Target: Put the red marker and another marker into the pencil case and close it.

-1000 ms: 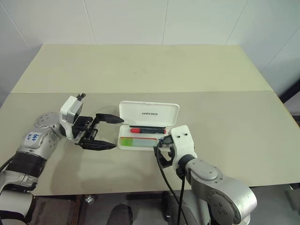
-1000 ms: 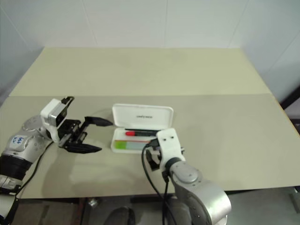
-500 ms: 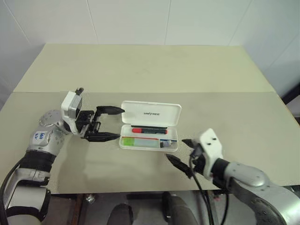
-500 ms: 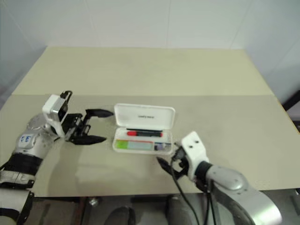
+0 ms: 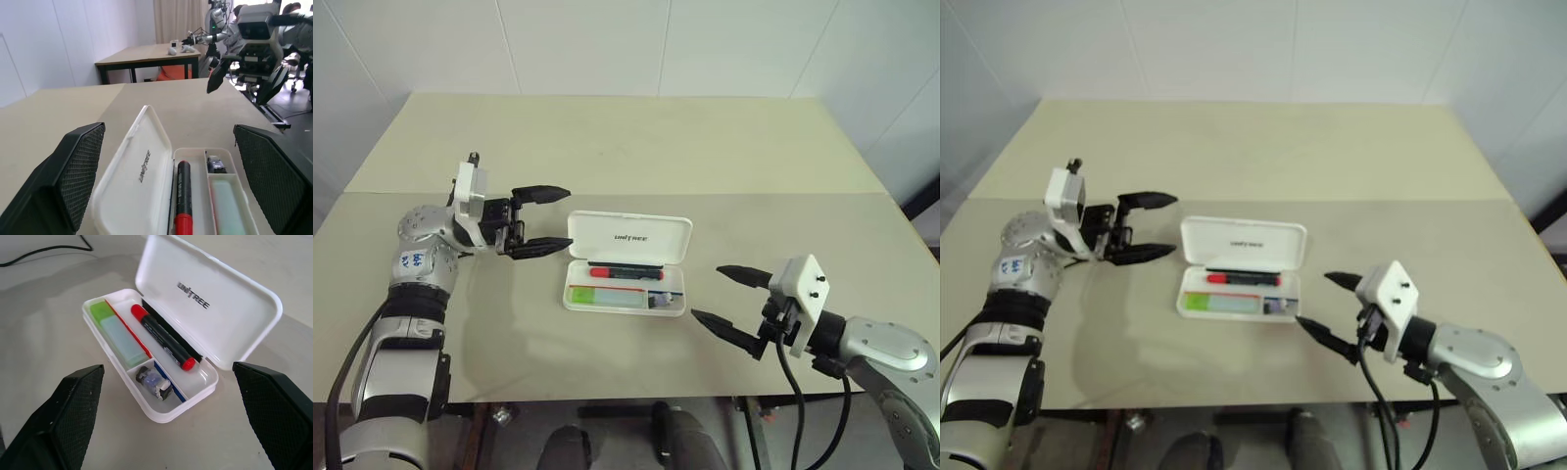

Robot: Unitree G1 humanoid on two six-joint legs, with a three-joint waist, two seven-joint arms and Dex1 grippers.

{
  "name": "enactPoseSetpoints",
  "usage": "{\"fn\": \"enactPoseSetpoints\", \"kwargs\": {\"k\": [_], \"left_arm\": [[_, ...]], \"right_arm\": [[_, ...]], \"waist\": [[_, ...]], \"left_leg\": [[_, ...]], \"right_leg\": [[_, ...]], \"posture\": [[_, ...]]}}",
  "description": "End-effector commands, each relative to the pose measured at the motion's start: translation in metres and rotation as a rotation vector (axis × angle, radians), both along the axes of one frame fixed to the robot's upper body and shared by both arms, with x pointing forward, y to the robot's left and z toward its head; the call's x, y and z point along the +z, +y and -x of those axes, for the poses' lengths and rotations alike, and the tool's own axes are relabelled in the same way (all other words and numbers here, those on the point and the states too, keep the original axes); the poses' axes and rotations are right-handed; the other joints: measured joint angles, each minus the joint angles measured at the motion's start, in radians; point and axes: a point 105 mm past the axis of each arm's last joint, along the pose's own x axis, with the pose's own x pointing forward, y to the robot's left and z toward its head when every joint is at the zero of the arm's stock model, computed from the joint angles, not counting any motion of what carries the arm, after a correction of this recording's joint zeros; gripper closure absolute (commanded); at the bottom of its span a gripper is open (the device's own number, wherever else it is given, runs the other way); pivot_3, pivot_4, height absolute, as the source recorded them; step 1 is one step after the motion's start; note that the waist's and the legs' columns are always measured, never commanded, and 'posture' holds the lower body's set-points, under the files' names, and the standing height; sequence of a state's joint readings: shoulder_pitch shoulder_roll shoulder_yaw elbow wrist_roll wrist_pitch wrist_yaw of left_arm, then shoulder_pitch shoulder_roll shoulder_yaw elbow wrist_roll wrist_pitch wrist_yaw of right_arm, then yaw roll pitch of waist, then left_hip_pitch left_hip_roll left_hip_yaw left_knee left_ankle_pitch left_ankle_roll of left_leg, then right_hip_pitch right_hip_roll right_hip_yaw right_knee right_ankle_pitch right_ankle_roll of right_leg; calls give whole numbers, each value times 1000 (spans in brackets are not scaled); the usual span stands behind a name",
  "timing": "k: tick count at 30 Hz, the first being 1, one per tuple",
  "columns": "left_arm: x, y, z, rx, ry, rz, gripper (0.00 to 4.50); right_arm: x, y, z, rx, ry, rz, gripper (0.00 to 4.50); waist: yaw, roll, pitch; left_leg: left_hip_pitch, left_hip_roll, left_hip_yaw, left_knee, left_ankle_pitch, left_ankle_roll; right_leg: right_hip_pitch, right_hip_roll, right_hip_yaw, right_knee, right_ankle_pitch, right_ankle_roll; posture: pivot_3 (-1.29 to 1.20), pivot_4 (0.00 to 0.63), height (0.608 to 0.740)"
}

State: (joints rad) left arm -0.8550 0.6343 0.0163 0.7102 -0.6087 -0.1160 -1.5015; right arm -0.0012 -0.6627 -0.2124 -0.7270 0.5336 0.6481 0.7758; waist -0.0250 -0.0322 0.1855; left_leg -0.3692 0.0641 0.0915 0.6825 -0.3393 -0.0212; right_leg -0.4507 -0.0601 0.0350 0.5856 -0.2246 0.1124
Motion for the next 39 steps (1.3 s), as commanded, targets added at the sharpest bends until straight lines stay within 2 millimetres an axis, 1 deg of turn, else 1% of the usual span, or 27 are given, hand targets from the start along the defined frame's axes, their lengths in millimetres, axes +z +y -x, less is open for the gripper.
{"fn": "enactPoseSetpoints", "kwargs": {"k": [1, 4, 6, 8, 9, 10, 11, 13, 17, 22, 28, 32, 33, 35, 36, 39], "left_arm": [[11, 1, -4, 0, -60, -25, 0], [15, 2, -12, 42, -65, -23, 0], [16, 2, -22, 106, -60, -29, 0], [13, 5, -39, 233, -2, -53, 0], [14, 5, -41, 231, 10, -39, 0], [14, 7, -45, 258, 33, -29, 413], [13, 9, -50, 298, 59, -32, 604], [12, 8, -53, 305, 70, -60, 1297], [12, 7, -57, 315, 80, -115, 2705], [13, 6, -65, 357, 105, -155, 4447], [-1, -2, -65, 328, 137, -252, 4482], [-17, -10, -67, 323, 221, -302, 4482], [-20, -13, -64, 284, 230, -318, 4482], [-19, -19, -60, 227, 272, -286, 4482], [-19, -21, -54, 170, 280, -294, 4482], [-20, -20, -42, 69, 280, -340, 4482]], "right_arm": [[12, -12, -11, -16, -87, 46, 48], [14, -15, -15, -5, -114, 64, 48], [14, -17, -16, -2, -116, 66, 48], [13, -19, -14, 7, -124, 64, 48], [14, -21, -13, 10, -134, 58, 48], [17, -23, -13, 14, -147, 47, 0], [20, -24, -13, 18, -163, 31, 0], [30, -27, -11, 42, -198, -25, 0], [26, -40, -13, 65, -166, 15, 0], [30, -52, -20, 50, -188, 44, 0], [32, -53, -24, 39, -199, 47, 0], [31, -53, -22, 33, -199, 53, 0], [32, -54, -22, 29, -201, 55, 0], [32, -58, -20, 17, -198, 62, 0], [33, -60, -19, 13, -198, 66, 0], [33, -62, -16, 16, -192, 77, 0]], "waist": [[0, 0, 0], [0, 0, 0], [1, 0, 0], [2, 0, 0], [3, 0, 0], [3, 0, 0], [3, 0, 0], [3, 0, 0], [3, 0, 0], [3, 0, 0], [3, 0, 0], [5, 0, 0], [6, 0, 0], [10, 0, 1], [12, 0, 1], [13, 0, 1]], "left_leg": [[0, 0, 0, 0, 0, 0], [0, -1, 0, 0, 0, 1], [0, 0, 0, 0, -1, 1], [0, 0, -1, 0, -1, 1], [0, 0, 0, 0, -1, 1], [0, 0, 0, 0, -1, 1], [0, -1, 0, 0, -1, 1], [0, -1, 0, 0, -1, 1], [0, -1, 0, 0, -1, 1], [0, -1, 0, 0, -1, 1], [0, 0, 0, 0, -1, 1], [0, -1, 1, 0, -1, 1], [0, -1, 1, 0, -1, 1], [0, -1, 0, 0, -1, 1], [0, -1, 1, 0, -1, 1], [0, -1, 1, 1, -1, 1]], "right_leg": [[0, 0, 0, 0, 0, 0], [1, 0, 0, -1, 0, 1], [1, 0, 0, -1, 1, 1], [1, 0, -1, -1, 0, 1], [1, 0, -1, -1, 0, 1], [1, 0, -1, -2, 1, 1], [2, 0, -1, -2, 1, 1], [2, 0, -1, -2, 1, 2], [2, 0, -1, -2, 2, 3], [2, 0, -1, -2, 2, 3], [2, 0, -1, -2, 2, 3], [2, 0, -1, -2, 2, 3], [2, 0, -1, -2, 2, 3], [2, 0, -1, -2, 2, 3], [2, 0, -1, -2, 2, 3], [2, 0, -1, -2, 2, 3]], "posture": [[0, 150, 740], [0, 150, 740], [0, 150, 740], [0, 150, 740], [0, 150, 740], [0, 150, 740], [0, 150, 740], [0, 150, 740], [0, 150, 740], [0, 150, 740], [0, 150, 740], [0, 150, 740], [0, 150, 740], [0, 150, 740], [0, 150, 740], [0, 150, 740]]}}
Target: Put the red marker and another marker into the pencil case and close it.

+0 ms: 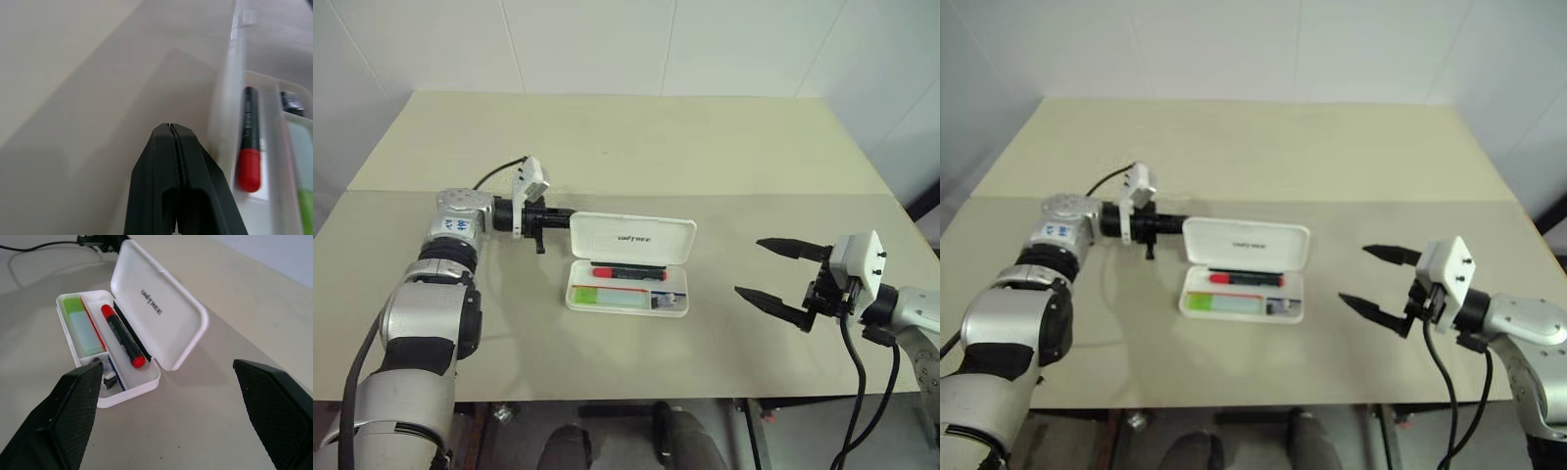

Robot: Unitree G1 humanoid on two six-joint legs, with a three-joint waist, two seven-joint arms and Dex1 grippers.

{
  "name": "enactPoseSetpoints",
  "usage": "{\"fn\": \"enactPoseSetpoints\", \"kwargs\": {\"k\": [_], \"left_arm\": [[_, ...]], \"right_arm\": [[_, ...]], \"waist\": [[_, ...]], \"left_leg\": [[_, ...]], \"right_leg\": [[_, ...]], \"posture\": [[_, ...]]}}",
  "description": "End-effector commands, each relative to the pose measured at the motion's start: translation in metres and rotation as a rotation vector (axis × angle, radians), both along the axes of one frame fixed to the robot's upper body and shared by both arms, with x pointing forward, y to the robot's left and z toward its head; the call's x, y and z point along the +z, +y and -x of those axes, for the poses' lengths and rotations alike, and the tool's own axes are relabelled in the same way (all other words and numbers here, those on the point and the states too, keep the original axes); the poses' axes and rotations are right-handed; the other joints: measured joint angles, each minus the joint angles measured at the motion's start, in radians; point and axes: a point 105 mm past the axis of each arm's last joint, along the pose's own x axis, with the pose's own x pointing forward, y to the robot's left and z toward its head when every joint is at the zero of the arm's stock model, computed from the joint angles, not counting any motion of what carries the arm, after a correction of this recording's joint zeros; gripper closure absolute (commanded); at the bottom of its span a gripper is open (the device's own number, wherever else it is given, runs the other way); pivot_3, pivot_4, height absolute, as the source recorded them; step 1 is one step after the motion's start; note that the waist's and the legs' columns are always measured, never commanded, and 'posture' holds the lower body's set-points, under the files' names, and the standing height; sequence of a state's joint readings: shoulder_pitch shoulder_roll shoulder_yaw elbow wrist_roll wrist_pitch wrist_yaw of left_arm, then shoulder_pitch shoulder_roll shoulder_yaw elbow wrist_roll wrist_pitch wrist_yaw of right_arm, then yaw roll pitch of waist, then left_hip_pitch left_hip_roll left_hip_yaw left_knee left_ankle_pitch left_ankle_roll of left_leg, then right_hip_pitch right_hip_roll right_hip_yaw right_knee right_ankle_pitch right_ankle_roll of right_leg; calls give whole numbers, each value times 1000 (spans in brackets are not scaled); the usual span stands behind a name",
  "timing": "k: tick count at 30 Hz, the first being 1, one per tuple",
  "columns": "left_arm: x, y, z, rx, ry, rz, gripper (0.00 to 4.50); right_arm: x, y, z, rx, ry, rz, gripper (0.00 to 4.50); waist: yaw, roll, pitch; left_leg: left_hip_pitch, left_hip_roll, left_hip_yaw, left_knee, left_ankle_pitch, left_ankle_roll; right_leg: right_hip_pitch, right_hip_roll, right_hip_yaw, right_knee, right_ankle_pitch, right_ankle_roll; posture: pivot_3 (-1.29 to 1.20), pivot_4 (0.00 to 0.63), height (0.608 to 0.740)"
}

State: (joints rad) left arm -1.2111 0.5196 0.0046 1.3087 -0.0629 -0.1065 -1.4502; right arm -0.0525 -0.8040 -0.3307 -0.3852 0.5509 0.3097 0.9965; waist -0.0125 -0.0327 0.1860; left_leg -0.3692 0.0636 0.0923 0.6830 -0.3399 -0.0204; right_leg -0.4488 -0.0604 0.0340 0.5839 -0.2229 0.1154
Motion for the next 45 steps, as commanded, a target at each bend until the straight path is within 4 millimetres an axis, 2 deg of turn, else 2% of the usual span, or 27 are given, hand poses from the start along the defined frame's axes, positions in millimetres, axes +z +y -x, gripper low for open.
{"fn": "enactPoseSetpoints", "kwargs": {"k": [1, 6, 16, 19, 24, 32, 41, 45], "left_arm": [[18, 1, 11, -122, -35, -16, 4482], [12, 7, 16, -160, -31, -83, 4482], [3, 0, 22, -239, -79, -161, 4482], [5, -7, 29, -313, -136, -182, 4482], [3, -15, 47, -456, -194, -242, 4482], [-28, -18, 69, -654, -213, -415, 4482], [-58, -15, 66, -710, -172, -582, 4482], [-67, -14, 63, -733, -173, -664, 4482]], "right_arm": [[12, -5, 6, 4, -40, 26, 0], [12, -13, 8, 65, -5, 16, 0], [21, -33, -7, 174, 9, -75, 0], [26, -35, -16, 173, -21, -58, 0], [20, -32, -18, 187, -18, -52, 0], [16, -29, -16, 189, -18, -49, 0], [13, -30, -14, 167, -18, -48, 0], [13, -31, -15, 161, -20, -49, 0]], "waist": [[1, 0, 0], [8, 0, 0], [11, 0, 0], [10, 1, 1], [10, 1, 1], [11, 1, 1], [12, 2, 0], [12, 2, 0]], "left_leg": [[0, 0, 0, 0, 0, 0], [1, 0, 0, 1, 0, 0], [0, 0, 0, 3, 0, 0], [0, 0, 0, 2, 0, 0], [0, 1, 0, 3, 0, 0], [1, 1, 1, 5, 0, 0], [2, 0, 0, 13, 0, 1], [3, 0, 0, 17, 0, 1]], "right_leg": [[0, 0, 0, 0, 0, 0], [0, 0, 0, 1, 0, 0], [1, 0, 1, 1, 1, 2], [0, 0, 1, 2, 1, 2], [0, 0, 1, 2, 1, 2], [0, 0, 2, 4, 1, 2], [3, 0, 3, 3, 1, 1], [5, -1, 5, 4, -5, -12]], "posture": [[0, 150, 740], [0, 150, 740], [0, 150, 740], [0, 150, 740], [0, 150, 740], [0, 150, 740], [0, 150, 740], [0, 150, 740]]}}
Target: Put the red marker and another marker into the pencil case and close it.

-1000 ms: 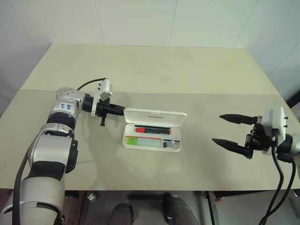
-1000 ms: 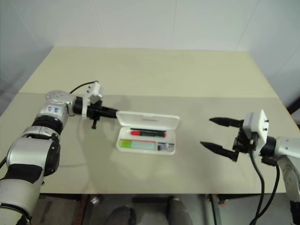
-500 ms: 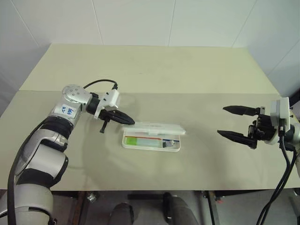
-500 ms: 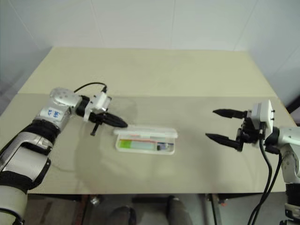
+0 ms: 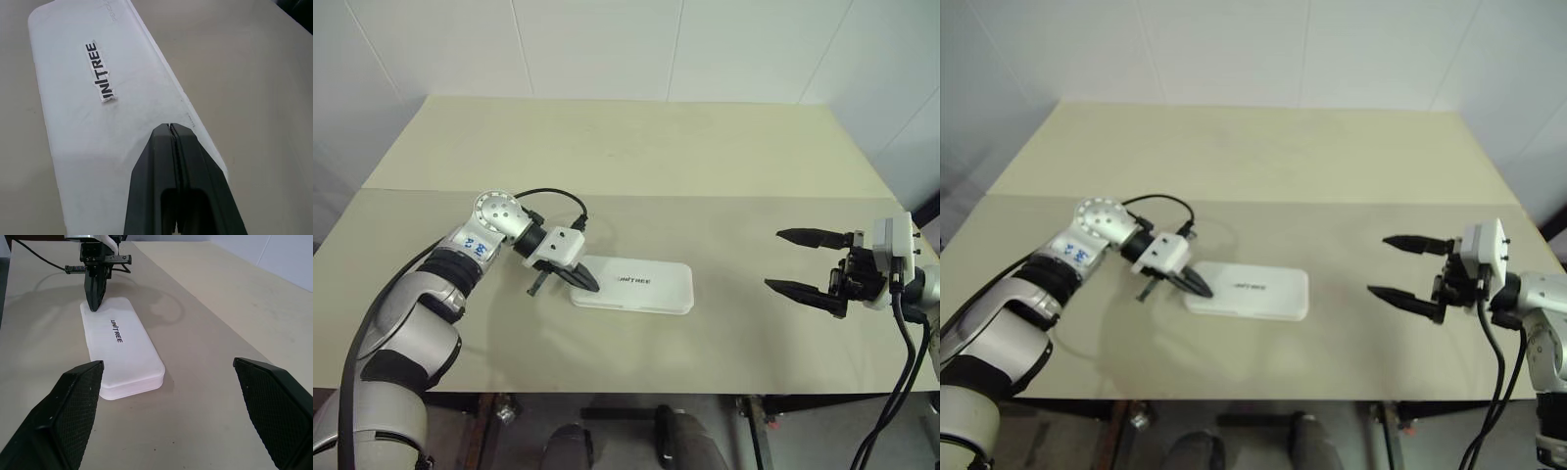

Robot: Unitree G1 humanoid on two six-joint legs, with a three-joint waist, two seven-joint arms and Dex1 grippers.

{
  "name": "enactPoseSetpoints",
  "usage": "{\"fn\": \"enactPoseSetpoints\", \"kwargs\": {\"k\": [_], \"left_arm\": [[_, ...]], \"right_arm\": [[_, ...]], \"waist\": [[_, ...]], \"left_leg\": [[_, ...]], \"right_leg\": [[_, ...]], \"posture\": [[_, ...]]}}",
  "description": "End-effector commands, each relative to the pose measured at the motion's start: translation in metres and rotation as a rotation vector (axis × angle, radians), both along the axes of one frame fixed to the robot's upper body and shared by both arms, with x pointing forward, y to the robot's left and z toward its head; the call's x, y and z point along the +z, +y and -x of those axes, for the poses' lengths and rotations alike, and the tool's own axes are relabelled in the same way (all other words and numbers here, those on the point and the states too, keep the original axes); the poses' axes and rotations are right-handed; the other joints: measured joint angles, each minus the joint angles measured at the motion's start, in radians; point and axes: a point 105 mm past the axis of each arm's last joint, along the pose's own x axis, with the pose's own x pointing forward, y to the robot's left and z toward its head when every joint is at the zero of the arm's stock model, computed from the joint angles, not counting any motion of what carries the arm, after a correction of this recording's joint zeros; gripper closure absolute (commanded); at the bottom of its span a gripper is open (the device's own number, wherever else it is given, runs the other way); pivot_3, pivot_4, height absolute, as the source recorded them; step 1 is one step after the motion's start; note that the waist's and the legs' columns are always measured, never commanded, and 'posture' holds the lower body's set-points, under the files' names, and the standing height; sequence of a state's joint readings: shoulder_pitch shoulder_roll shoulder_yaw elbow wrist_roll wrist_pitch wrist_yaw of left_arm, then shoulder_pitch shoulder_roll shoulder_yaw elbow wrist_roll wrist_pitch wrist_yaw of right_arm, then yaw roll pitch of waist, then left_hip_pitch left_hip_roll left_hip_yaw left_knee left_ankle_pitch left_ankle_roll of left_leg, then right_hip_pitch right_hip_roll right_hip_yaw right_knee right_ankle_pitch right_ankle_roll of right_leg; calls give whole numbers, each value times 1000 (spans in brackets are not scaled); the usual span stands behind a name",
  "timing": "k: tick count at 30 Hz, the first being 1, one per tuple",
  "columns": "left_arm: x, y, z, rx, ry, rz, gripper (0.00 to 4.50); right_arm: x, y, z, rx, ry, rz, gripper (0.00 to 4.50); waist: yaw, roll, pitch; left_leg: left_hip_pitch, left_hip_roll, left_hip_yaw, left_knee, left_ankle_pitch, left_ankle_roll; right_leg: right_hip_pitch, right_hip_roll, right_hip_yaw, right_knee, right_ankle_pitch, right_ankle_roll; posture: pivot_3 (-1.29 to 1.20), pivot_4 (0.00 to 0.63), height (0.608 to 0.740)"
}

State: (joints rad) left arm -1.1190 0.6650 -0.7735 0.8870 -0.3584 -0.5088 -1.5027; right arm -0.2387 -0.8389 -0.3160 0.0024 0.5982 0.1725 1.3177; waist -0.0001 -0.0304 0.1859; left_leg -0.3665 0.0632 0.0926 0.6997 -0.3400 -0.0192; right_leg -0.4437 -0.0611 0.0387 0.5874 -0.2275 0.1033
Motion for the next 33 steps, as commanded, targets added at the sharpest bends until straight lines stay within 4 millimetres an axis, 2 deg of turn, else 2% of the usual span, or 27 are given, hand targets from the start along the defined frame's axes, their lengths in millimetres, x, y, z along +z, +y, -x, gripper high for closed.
{"fn": "enactPoseSetpoints", "kwargs": {"k": [1, 4, 7, 15, 17, 18, 24, 30, 33], "left_arm": [[-29, 16, 10, -66, 95, -207, 4482], [-28, 11, 9, -63, 98, -186, 4482], [-13, -1, 6, -23, 121, -17, 4482], [27, -13, -8, 137, 159, 408, 4482], [34, -14, -10, 162, 140, 496, 4482], [37, -13, -10, 165, 142, 532, 4482], [54, -10, -13, 273, 130, 744, 4482], [54, 5, 4, 296, 98, 829, 4482], [56, 14, -1, 375, 150, 880, 3853]], "right_arm": [[9, 0, 2, -2, -55, 3, 0], [11, 1, 1, -2, -57, 4, 0], [12, -2, 1, -4, -55, 14, 0], [14, -6, -4, -8, -51, 25, 0], [15, -6, -6, -7, -50, 27, 0], [16, -7, -7, -6, -49, 29, 0], [19, -8, -12, -4, -49, 37, 0], [20, -7, -16, -6, -52, 43, 0], [20, -5, -19, -6, -55, 45, 0]], "waist": [[0, 1, -1], [-3, 1, -1], [-6, 1, -1], [-5, 1, 0], [-4, 1, 0], [-5, 1, 0], [-4, 1, 0], [-4, 1, 0], [-4, 1, 0]], "left_leg": [[0, -1, 0, 0, 0, 0], [7, -1, 1, 0, 1, 1], [15, 0, 1, -1, 1, 1], [8, -1, 1, -1, 0, 1], [6, -1, 1, -2, 0, 1], [6, 0, 1, -2, 0, 1], [1, 0, 0, -4, 0, 1], [-1, 0, 0, -4, -1, 1], [-1, 0, 0, -3, 0, 1]], "right_leg": [[1, 0, 1, 0, 0, 0], [6, 0, 2, -1, 0, -1], [16, 0, 2, -3, -1, -2], [6, 1, 2, 2, 0, -1], [3, 1, 2, 3, 5, 7], [2, 1, 2, 3, 8, 13], [-1, 1, 1, 2, 9, 15], [-1, 1, 1, 0, 10, 16], [-1, 1, 1, 1, 10, 16]], "posture": [[0, 150, 740], [0, 150, 740], [0, 150, 740], [0, 150, 740], [0, 150, 740], [0, 150, 740], [0, 150, 740], [0, 150, 740], [0, 150, 740]]}}
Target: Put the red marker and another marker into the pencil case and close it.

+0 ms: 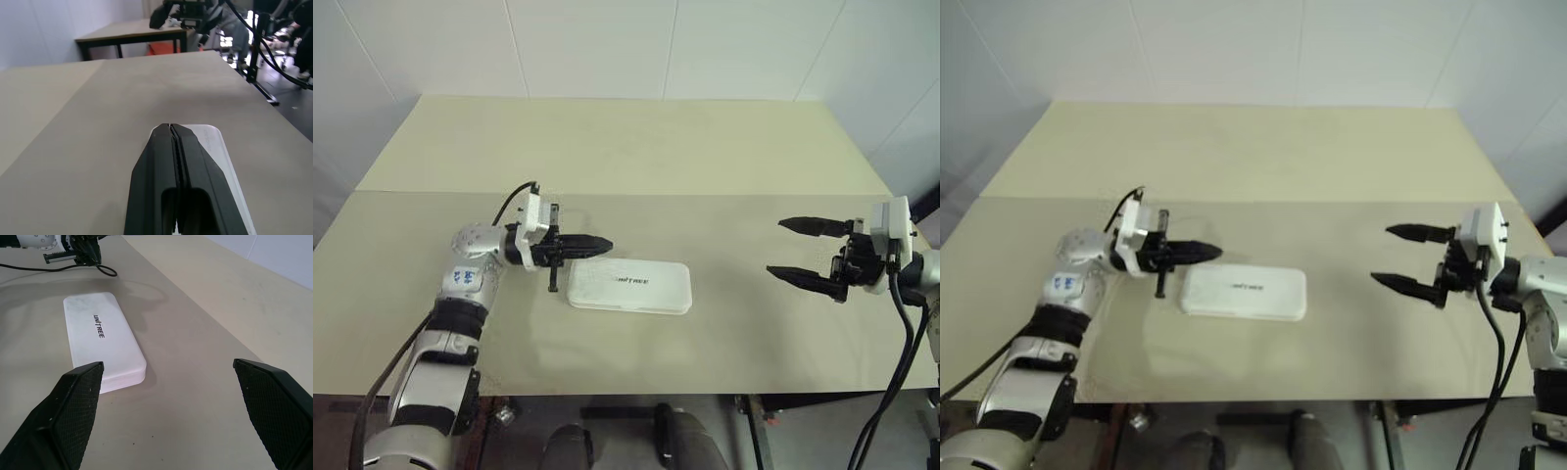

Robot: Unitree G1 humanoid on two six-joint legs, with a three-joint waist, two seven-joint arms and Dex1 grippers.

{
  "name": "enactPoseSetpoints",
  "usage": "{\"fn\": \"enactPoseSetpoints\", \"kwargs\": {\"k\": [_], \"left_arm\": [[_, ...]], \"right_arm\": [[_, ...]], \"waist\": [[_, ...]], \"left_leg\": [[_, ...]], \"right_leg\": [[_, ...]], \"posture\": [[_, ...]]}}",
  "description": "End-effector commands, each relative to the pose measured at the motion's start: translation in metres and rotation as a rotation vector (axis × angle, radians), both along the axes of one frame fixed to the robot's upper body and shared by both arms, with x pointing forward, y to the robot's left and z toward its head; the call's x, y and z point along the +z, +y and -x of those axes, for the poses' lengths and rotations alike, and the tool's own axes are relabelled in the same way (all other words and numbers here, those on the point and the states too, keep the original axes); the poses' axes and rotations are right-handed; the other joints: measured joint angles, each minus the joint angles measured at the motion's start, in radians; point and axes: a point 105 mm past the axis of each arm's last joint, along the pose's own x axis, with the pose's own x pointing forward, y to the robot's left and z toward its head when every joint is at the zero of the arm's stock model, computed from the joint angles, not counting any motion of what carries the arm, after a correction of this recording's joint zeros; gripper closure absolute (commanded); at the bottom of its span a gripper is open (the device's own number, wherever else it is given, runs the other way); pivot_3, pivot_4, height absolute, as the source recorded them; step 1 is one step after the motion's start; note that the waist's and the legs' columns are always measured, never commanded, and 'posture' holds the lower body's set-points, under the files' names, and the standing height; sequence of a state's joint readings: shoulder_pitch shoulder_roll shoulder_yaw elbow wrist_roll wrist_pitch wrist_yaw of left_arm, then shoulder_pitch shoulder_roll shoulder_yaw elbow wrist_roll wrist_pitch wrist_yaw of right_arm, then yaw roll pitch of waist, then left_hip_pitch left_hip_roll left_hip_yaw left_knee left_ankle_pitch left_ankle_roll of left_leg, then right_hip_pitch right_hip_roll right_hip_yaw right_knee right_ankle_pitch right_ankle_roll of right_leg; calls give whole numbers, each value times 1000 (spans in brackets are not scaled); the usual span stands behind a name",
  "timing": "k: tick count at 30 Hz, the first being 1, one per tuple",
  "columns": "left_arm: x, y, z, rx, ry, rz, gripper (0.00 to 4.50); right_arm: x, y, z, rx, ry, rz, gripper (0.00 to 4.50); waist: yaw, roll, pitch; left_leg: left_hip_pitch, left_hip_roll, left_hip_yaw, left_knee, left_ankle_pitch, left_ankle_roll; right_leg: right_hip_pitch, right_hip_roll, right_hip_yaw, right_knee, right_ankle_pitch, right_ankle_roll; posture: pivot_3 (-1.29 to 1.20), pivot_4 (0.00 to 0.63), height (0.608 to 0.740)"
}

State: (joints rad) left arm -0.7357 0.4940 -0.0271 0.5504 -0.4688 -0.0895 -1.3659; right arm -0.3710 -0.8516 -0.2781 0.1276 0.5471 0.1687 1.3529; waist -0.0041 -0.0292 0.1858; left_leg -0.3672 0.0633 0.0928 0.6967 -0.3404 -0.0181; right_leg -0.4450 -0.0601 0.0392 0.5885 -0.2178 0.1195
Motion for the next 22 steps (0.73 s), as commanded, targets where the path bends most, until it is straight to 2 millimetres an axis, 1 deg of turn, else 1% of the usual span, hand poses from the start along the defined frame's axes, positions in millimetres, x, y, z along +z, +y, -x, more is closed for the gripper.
{"fn": "enactPoseSetpoints", "kwargs": {"k": [1, 3, 4, 5, 11, 12, 17, 22], "left_arm": [[15, 13, 7, 7, -19, 19, 3551], [8, 17, 18, -43, -18, -38, 2880], [4, 22, 24, -71, -19, -66, 2536], [4, 26, 29, -95, -23, -77, 2181], [-2, 51, 41, -142, -22, -209, 225], [-1, 55, 42, -142, -15, -214, 19], [1, 71, 41, -117, 0, -254, 19], [1, 76, 40, -113, -8, -282, 19]], "right_arm": [[10, 1, 1, 6, -51, 24, 0], [10, 0, 2, 9, -52, 24, 0], [9, 0, 3, 5, -53, 24, 0], [9, -1, 3, -1, -54, 23, 0], [6, -4, 6, -12, -51, 26, 0], [6, -5, 6, -12, -51, 26, 0], [6, -2, 4, -6, -57, 22, 0], [6, 1, 4, -1, -63, 19, 0]], "waist": [[0, 0, 0], [-1, 0, 0], [-1, 0, 0], [-2, 0, 0], [-1, 1, 0], [-1, 1, 0], [-1, 1, 0], [-1, 1, 0]], "left_leg": [[0, 0, 0, 0, 0, 0], [0, 0, 0, 1, 0, 0], [1, 0, 0, 0, 0, 0], [1, 0, 0, 0, 0, 0], [1, 0, 0, 0, 0, 0], [1, 0, 0, 1, 0, 0], [1, 0, 1, 0, 0, 0], [1, 1, 1, 0, 0, 0]], "right_leg": [[0, 0, 0, -1, 0, 0], [0, 0, 0, -2, 0, 0], [0, 0, 0, -2, 0, 0], [0, 0, 0, -1, 0, 0], [0, 0, 0, -3, 0, -1], [0, 0, 0, -2, 0, -1], [0, -1, 0, -2, -1, -1], [0, -1, -1, -2, -1, -2]], "posture": [[0, 150, 740], [0, 150, 740], [0, 150, 740], [0, 150, 740], [0, 150, 740], [0, 150, 740], [0, 150, 740], [0, 150, 740]]}}
